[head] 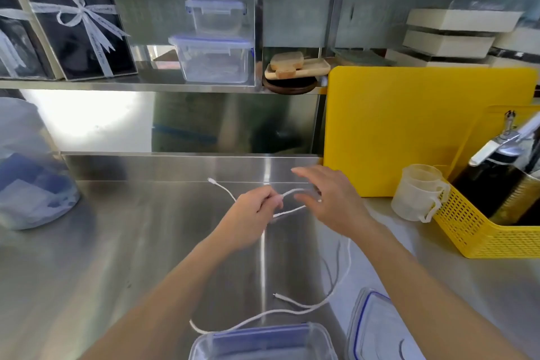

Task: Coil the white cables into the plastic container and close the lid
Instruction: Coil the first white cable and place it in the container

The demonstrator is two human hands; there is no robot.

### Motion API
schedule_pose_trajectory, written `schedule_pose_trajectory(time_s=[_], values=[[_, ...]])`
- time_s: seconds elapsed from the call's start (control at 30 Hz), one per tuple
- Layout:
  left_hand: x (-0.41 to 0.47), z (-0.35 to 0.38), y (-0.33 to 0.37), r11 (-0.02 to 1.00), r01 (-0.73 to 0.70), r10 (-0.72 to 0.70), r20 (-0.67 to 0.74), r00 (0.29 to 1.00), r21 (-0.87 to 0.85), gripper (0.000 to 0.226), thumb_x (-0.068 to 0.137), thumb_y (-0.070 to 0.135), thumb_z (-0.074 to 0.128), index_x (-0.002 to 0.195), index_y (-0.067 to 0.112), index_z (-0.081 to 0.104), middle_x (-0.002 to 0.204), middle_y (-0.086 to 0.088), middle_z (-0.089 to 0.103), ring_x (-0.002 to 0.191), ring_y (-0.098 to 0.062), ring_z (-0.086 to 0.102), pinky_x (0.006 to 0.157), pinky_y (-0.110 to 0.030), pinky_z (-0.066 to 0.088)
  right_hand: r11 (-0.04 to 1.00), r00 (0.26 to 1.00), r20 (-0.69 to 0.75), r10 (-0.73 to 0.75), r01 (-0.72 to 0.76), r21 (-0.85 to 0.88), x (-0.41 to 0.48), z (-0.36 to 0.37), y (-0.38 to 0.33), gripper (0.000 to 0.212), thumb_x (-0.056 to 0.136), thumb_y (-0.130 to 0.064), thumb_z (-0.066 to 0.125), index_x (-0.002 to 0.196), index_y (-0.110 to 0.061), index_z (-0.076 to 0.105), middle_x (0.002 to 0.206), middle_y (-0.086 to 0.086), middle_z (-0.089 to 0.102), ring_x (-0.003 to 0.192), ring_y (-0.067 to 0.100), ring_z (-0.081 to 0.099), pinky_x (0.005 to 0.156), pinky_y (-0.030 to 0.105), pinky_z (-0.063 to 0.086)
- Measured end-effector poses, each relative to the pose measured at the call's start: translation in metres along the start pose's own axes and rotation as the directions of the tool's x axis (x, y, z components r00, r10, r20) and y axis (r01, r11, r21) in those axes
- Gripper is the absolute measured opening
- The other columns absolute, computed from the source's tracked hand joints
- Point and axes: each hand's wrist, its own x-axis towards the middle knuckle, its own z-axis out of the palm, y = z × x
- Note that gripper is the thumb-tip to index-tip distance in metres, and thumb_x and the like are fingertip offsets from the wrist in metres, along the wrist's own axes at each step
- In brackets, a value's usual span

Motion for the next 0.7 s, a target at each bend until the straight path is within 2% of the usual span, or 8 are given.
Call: schedule_pose_trajectory(time_s=[0.13,0.23,0.33,0.37,0.43,0.5,0.6,0.7], values=[[-0.003,-0.004,0.023,0.998,-0.051,0.05,-0.037,0.998,-0.037,0.03,0.096,0.024,0.045,0.066,0.026,0.048,0.056,0.009,0.044,0.048,-0.004,0.039,0.049,-0.017,0.03,0.976,0.978,-0.084,-0.189,0.196,0.09,0.0,-0.009,-0.023,0.02,0.088,-0.016,0.051,0.097,-0.008,0.067,0.09,0.008,0.07,0.078,0.021,0.062,0.065,0.012,0.039],[-0.008,-0.02,0.027,0.996,-0.059,0.055,-0.048,0.997,-0.07,0.03,0.095,0.025,0.046,0.066,0.02,0.051,0.056,0.002,0.04,0.049,-0.008,0.034,0.05,-0.022,0.029,0.971,0.961,-0.265,0.079,-0.014,0.239,0.007,-0.023,-0.015,0.017,0.091,-0.012,0.051,0.095,-0.007,0.067,0.082,0.001,0.063,0.067,0.014,0.054,0.061,0.025,0.044],[-0.014,-0.034,0.019,0.998,-0.013,0.011,-0.032,0.999,-0.06,0.029,0.095,0.025,0.045,0.071,0.012,0.052,0.059,-0.004,0.04,0.056,-0.017,0.034,0.055,-0.029,0.029,0.865,0.839,-0.362,0.407,-0.226,0.447,0.013,-0.04,0.004,0.015,0.092,-0.016,0.052,0.095,-0.011,0.066,0.082,0.003,0.064,0.065,0.018,0.057,0.065,0.038,0.049],[-0.016,-0.037,0.017,0.998,0.01,-0.013,-0.047,0.999,-0.066,0.029,0.096,0.024,0.044,0.071,0.012,0.052,0.058,-0.002,0.039,0.055,-0.017,0.033,0.053,-0.029,0.029,0.87,0.811,-0.376,0.449,-0.301,0.391,0.013,-0.045,0.01,0.016,0.092,-0.018,0.052,0.097,-0.013,0.066,0.088,0.007,0.067,0.072,0.022,0.058,0.069,0.04,0.048],[-0.018,-0.04,0.015,0.991,0.046,-0.056,-0.08,0.995,-0.125,0.029,0.097,0.02,0.042,0.07,0.013,0.051,0.052,0.002,0.036,0.048,-0.014,0.029,0.047,-0.027,0.026,0.923,0.861,-0.358,0.362,-0.385,0.008,0.011,-0.046,0.015,0.022,0.091,-0.021,0.054,0.11,-0.014,0.062,0.11,0.009,0.065,0.098,0.025,0.056,0.081,0.039,0.042],[-0.018,-0.039,0.02,0.985,0.05,-0.066,-0.093,0.993,-0.167,0.03,0.097,0.02,0.041,0.069,0.013,0.05,0.048,0.007,0.034,0.043,-0.01,0.026,0.042,-0.023,0.022,0.968,0.969,-0.229,0.094,-0.143,-0.205,0.006,-0.039,0.008,0.04,0.086,-0.023,0.06,0.125,-0.019,0.052,0.128,0.006,0.056,0.118,0.024,0.047,0.095,0.039,0.034],[-0.016,-0.032,0.034,0.985,0.008,-0.022,-0.075,0.997,-0.175,0.031,0.097,0.021,0.041,0.068,0.015,0.051,0.046,0.01,0.035,0.042,-0.009,0.026,0.042,-0.022,0.023,0.993,0.992,-0.041,-0.12,0.12,-0.012,0.002,-0.025,-0.024,0.05,0.086,-0.022,0.062,0.132,-0.018,0.044,0.128,0.003,0.057,0.118,0.02,0.049,0.1,0.036,0.033],[-0.015,-0.027,0.046,0.972,-0.025,0.014,-0.051,0.999,-0.232,0.031,0.097,0.019,0.041,0.069,0.015,0.051,0.043,0.01,0.035,0.044,-0.011,0.026,0.043,-0.023,0.023,0.974,0.953,-0.228,-0.2,0.218,0.058,0.006,-0.023,-0.038,0.018,0.089,-0.016,0.055,0.104,-0.009,0.063,0.094,0.01,0.07,0.082,0.025,0.062,0.075,0.037,0.051]])
